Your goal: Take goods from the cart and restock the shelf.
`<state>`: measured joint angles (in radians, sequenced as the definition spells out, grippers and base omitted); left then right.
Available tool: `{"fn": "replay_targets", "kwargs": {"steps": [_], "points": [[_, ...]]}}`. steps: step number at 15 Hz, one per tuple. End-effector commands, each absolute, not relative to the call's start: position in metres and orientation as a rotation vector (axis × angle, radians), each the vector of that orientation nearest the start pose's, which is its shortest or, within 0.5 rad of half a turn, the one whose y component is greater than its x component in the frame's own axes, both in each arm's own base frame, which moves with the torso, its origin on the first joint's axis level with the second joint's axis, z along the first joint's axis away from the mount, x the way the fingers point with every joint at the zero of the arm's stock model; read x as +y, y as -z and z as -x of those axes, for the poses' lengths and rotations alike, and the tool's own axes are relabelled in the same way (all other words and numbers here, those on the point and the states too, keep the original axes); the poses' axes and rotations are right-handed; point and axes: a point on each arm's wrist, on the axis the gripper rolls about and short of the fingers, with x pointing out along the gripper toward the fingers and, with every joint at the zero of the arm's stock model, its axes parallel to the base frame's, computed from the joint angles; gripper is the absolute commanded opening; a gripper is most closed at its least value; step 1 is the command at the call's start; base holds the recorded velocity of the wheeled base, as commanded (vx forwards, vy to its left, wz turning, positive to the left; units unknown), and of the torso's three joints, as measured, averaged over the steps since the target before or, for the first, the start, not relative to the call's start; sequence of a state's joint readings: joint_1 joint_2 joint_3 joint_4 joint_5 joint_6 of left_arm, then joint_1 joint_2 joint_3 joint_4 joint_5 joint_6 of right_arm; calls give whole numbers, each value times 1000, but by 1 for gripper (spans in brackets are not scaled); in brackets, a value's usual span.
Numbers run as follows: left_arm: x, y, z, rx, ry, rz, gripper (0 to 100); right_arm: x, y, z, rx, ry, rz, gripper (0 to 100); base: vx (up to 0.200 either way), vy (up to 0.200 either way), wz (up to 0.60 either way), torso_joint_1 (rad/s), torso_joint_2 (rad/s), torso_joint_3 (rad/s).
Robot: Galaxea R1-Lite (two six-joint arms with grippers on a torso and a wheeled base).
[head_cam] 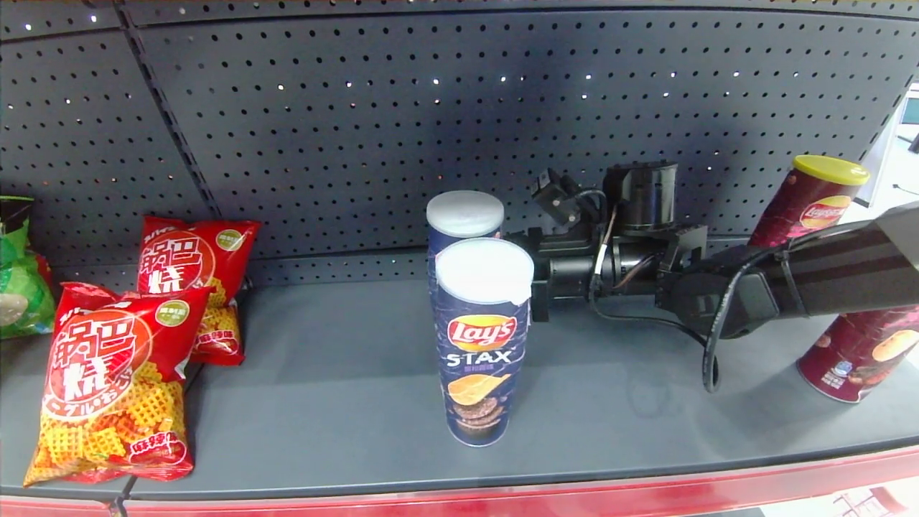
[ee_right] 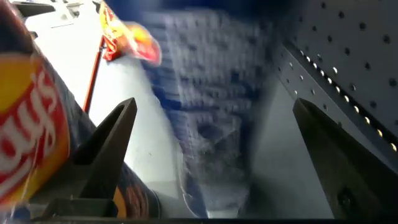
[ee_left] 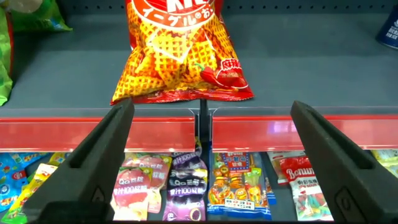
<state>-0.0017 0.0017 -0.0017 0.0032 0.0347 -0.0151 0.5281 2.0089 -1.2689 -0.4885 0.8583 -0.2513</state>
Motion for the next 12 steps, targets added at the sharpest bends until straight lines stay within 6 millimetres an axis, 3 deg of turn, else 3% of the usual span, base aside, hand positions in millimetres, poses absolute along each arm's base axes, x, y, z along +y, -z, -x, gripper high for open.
{"fn": "replay_targets", "kwargs": {"steps": [1, 12], "points": [[1, -76, 23, 4, -34, 15, 100, 209, -187, -336, 97, -1388, 163, 100, 0, 0, 0, 0, 0, 0], [1, -76, 23, 4, -34, 15, 100, 154, -192, -343, 116, -1259, 149, 100, 0, 0, 0, 0, 0, 0]]}}
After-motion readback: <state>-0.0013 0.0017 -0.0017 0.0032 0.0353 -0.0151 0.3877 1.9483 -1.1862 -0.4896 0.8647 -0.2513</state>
